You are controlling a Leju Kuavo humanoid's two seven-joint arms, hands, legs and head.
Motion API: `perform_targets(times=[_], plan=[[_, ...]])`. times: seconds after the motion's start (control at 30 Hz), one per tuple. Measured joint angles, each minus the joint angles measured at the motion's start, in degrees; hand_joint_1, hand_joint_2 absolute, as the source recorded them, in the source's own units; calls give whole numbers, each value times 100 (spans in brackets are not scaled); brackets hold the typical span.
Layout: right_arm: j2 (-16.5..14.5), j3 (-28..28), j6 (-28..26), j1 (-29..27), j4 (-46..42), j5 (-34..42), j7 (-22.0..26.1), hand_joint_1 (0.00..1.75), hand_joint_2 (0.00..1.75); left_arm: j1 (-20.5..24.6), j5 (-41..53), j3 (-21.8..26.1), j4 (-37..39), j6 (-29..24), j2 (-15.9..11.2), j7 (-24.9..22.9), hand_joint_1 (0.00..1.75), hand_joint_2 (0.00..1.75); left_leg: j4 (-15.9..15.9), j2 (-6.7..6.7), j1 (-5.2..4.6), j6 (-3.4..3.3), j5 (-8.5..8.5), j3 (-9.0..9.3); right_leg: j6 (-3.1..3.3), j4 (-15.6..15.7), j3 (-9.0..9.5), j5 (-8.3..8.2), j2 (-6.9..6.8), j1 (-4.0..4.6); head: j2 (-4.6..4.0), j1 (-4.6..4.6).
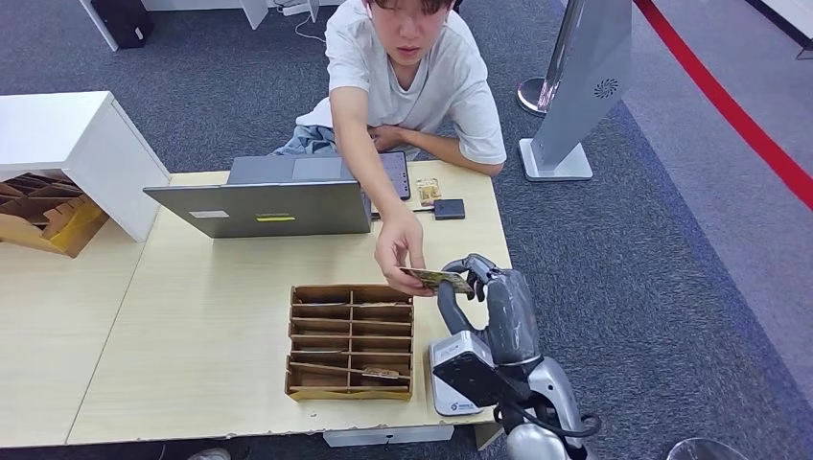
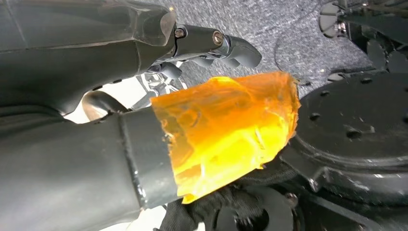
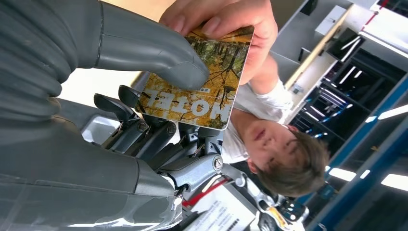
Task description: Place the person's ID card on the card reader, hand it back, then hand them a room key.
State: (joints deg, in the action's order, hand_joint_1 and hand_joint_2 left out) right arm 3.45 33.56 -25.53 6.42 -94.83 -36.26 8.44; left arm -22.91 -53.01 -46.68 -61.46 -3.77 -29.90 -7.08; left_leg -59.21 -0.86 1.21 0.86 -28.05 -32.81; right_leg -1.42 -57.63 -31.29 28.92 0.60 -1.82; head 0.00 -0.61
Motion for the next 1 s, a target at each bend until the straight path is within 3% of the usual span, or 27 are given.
perform_targets(times=[0.17,0.33,0.47,0.6,0.73,0.83,0.97,1.0], plan=[[-2,163,50,215,33,-149,-26,175,175,347,-691,-1009,-131,-273,-305,364,0,0,0,0,0,3,2,0,1,-1,0,-1,0,1,0,0],[-2,311,162,352,93,-248,-64,175,175,596,-934,-1707,-191,-336,-497,507,0,0,0,-2,0,3,3,0,2,-1,-1,-1,0,1,0,0],[-2,402,278,455,153,-297,-122,127,175,770,-1195,-2097,-201,-348,-589,668,0,0,0,-3,0,3,2,-2,1,-1,-1,-1,-1,0,0,2],[-2,506,375,557,232,-379,-198,127,175,970,-1435,-2523,-201,-382,-662,811,0,0,0,-3,0,3,3,-1,2,-1,-1,-1,-1,0,0,0],[-2,554,379,593,287,-408,-234,0,175,1047,-1481,-2736,-201,-392,-699,845,0,0,0,-3,0,4,3,-1,2,-1,-1,-1,-1,0,0,1],[-2,592,378,616,316,-477,-269,0,175,1113,-1608,-2878,-204,-433,-723,913,0,0,0,-3,0,4,3,-1,2,-1,-1,-1,-1,1,0,1],[-2,629,369,637,358,-556,-303,0,0,1217,-1817,-3127,-227,-512,-765,1036,0,0,0,-3,1,4,3,-1,2,-1,-1,-1,-1,1,0,1],[-2,634,365,641,366,-573,-310,0,0,1239,-1867,-3187,-240,-533,-777,1066,0,0,0,-3,1,4,3,-1,2,-1,-1,-1,-1,1,0,0]])
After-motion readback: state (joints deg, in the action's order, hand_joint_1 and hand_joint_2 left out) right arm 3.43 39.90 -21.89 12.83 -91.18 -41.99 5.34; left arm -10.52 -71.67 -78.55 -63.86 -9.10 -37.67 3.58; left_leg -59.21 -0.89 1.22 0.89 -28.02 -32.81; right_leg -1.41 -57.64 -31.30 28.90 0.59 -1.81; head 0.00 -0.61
